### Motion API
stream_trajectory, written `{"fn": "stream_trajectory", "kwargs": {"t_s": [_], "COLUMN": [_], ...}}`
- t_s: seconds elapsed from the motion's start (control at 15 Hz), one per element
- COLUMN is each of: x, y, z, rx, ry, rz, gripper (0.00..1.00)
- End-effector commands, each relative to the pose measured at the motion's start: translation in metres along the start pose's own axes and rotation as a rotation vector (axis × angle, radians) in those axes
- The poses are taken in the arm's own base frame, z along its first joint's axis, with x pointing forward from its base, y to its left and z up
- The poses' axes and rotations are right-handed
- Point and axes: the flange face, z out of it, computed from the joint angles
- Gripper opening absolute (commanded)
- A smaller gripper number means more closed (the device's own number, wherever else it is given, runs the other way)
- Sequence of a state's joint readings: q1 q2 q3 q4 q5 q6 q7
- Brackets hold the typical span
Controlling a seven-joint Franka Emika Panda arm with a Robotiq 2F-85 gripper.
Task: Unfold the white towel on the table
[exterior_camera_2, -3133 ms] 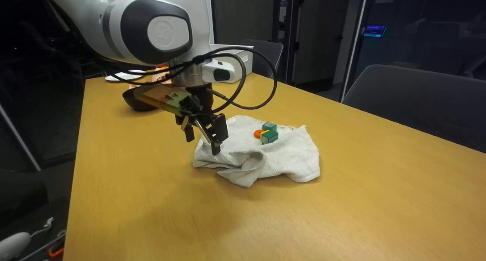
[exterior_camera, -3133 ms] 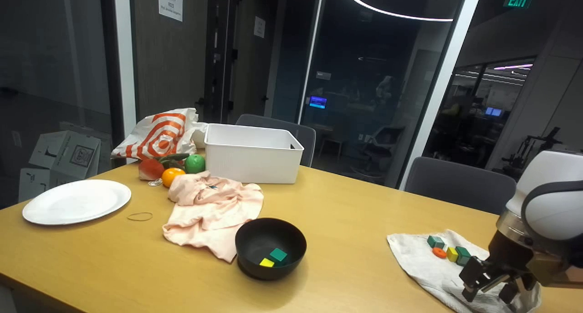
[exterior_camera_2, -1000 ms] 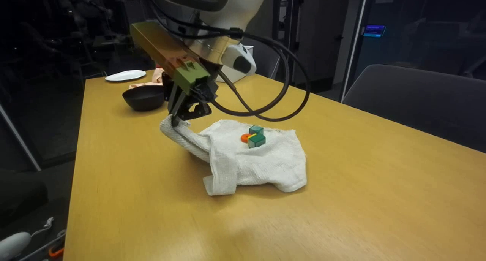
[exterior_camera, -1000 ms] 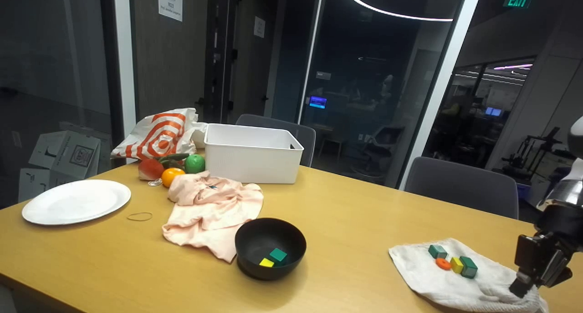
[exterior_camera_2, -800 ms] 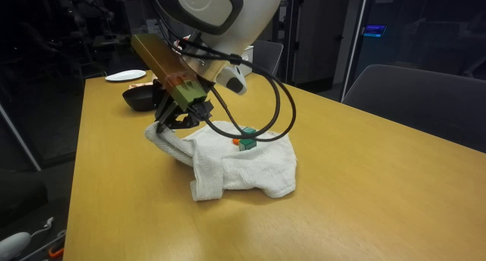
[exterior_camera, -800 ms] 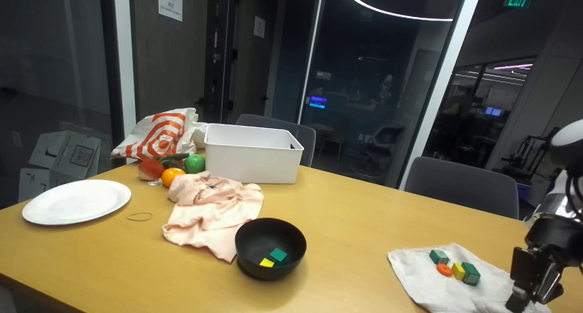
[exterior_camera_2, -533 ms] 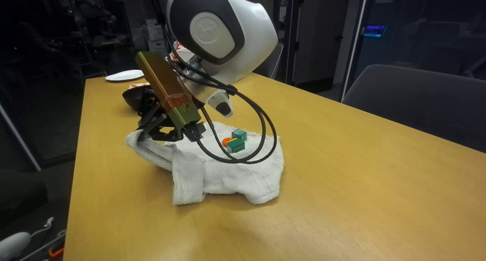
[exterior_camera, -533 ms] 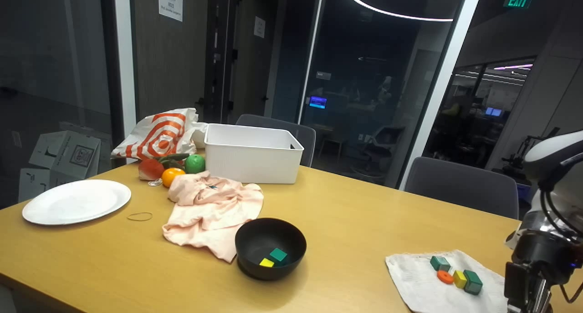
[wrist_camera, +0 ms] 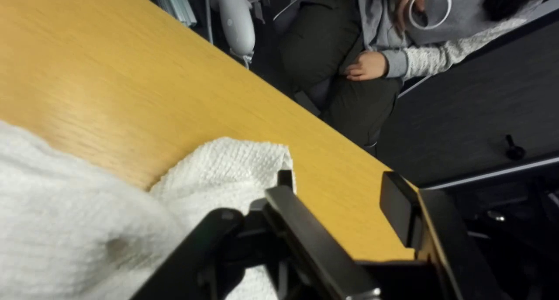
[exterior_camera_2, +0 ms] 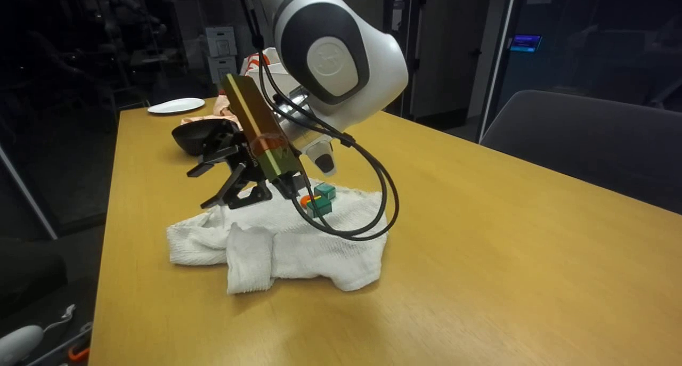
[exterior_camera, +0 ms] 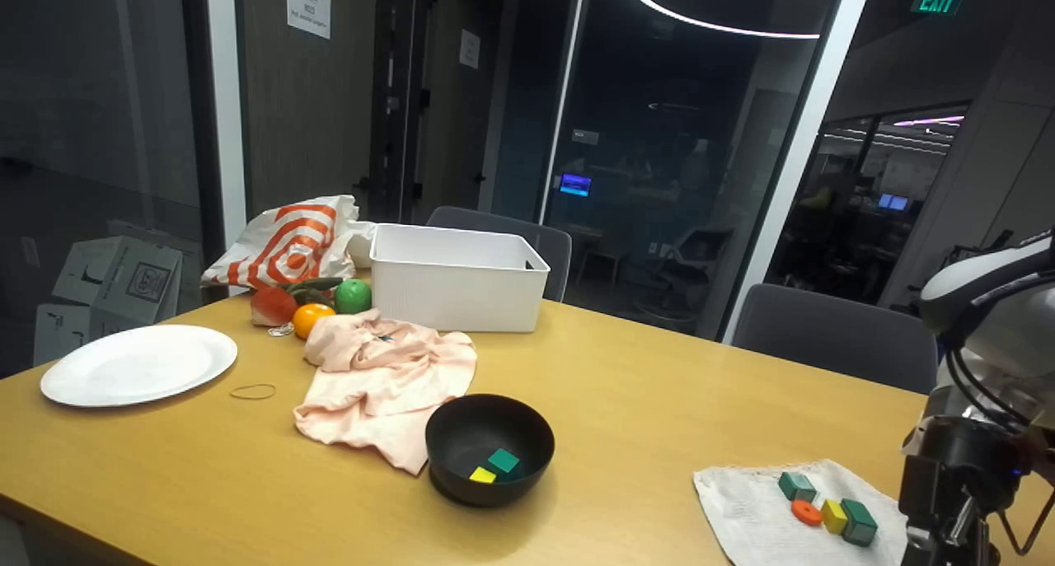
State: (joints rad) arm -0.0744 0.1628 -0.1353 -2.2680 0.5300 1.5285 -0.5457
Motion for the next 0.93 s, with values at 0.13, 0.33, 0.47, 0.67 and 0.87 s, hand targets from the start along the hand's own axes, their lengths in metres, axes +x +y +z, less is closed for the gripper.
{"fn": "stream_trajectory", "kwargs": {"t_s": [0.13, 0.33, 0.47, 0.67, 0.87], "x": [-0.006, -0.016, -0.024, -0.037, -0.052], "y": [-0.002, -0.011, -0.021, -0.038, -0.055], "z": [-0.032, -0.053, -0.071, -0.098, -0.123], "rx": [-0.273, -0.419, -0.502, -0.604, -0.691], "ry": [0.125, 0.209, 0.271, 0.386, 0.515], "rz": [0.078, 0.061, 0.051, 0.033, 0.032], "gripper": [0.99, 1.0, 1.0, 1.0, 1.0]}}
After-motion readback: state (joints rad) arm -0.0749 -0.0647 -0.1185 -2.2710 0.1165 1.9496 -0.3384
